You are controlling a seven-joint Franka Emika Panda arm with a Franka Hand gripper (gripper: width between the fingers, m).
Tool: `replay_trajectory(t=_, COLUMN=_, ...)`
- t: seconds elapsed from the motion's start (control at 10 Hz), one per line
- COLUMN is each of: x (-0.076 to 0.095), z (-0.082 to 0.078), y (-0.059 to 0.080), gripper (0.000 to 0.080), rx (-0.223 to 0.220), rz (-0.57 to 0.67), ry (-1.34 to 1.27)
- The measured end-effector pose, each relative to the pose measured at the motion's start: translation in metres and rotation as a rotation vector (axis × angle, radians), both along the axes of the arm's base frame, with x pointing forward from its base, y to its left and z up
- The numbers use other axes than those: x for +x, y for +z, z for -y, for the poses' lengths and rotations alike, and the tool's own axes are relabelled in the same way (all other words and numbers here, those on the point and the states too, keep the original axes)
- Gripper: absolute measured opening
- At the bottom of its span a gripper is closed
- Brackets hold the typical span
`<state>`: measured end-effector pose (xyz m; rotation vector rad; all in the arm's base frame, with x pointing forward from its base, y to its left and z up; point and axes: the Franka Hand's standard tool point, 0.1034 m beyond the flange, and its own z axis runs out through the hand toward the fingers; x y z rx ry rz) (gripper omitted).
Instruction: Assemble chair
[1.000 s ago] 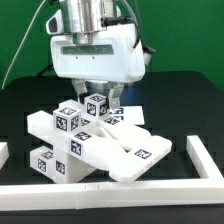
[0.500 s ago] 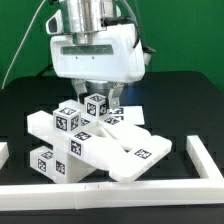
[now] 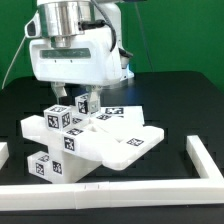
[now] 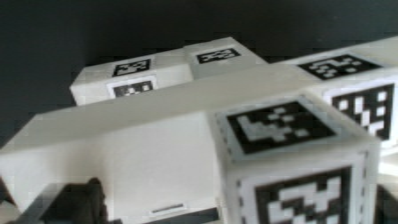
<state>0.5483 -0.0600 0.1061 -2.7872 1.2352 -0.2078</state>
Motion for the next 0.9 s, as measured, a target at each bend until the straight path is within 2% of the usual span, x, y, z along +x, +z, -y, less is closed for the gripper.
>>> replay_trajectory(t=0.1, x=0.000, z=-0.001, y=0.002, gripper=0.0649, rx=0.004, rz=-0.001, ry=0.001)
replay_trajectory(t=0.3, x=0.002, z=-0.004, y=0.015, gripper=0.0649, rx=0.026, rz=0.003, ry=0.001)
replay_trajectory(t=0.6, x=0.004, z=-0.008, y=0.046, gripper=0.0649, rx=0.082, rz=0.001, ry=0.002)
replay_trajectory(t=0.7, x=0.005, z=-0.009, y=0.050, gripper=0.0649, rx=0.085, rz=0.007, ry=0.004)
replay_trajectory(t=0.9, x=0.004, z=-0.008, y=0.046, gripper=0.0649, rx=0.082, rz=0.002, ry=0.003)
